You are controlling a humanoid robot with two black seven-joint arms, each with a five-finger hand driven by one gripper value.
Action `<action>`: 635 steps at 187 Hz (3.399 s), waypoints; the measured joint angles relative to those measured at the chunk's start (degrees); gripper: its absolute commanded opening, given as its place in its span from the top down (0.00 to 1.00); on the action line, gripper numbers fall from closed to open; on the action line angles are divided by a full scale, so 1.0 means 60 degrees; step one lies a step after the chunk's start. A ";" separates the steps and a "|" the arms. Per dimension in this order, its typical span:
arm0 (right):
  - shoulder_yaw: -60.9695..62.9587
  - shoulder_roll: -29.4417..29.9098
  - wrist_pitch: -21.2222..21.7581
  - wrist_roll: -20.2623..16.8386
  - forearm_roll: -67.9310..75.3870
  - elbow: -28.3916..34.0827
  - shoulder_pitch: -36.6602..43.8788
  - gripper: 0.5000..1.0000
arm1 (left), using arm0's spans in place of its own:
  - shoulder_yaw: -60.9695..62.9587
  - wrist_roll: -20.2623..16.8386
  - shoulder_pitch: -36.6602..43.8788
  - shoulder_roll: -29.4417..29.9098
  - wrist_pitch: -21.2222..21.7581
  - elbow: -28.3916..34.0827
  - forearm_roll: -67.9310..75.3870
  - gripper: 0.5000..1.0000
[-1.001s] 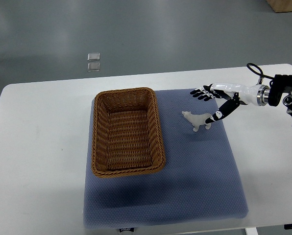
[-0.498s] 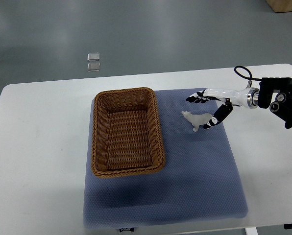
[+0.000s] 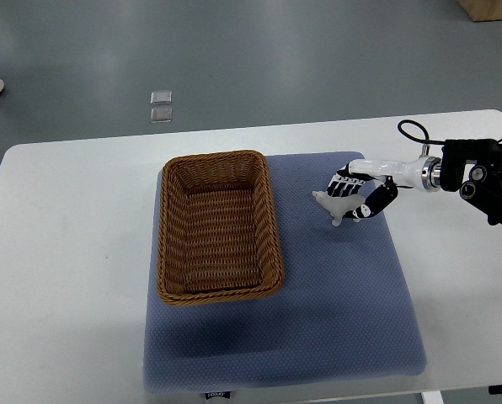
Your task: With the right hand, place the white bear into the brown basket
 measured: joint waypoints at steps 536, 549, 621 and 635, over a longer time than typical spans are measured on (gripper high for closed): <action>-0.1285 0.3419 -0.1905 0.0036 0.2998 -0.0503 0.1891 0.18 | -0.0029 -0.0017 0.0103 0.0000 0.0002 0.0000 -0.0002 0.00; -0.0800 0.3217 -0.1476 -0.0241 0.4001 -0.0509 0.1766 0.17 | -0.0029 -0.0017 0.0103 0.0000 0.0002 0.0000 -0.0002 0.00; 0.1046 0.2462 -0.1068 -0.1092 0.8344 -0.0576 0.0135 0.17 | -0.0029 -0.0017 0.0103 0.0000 -0.0002 -0.0015 -0.0002 0.00; 0.1303 0.2399 -0.1068 -0.1277 0.9031 -0.0592 -0.0133 0.17 | -0.0030 -0.0017 0.0103 0.0000 -0.0002 -0.0015 -0.0002 0.00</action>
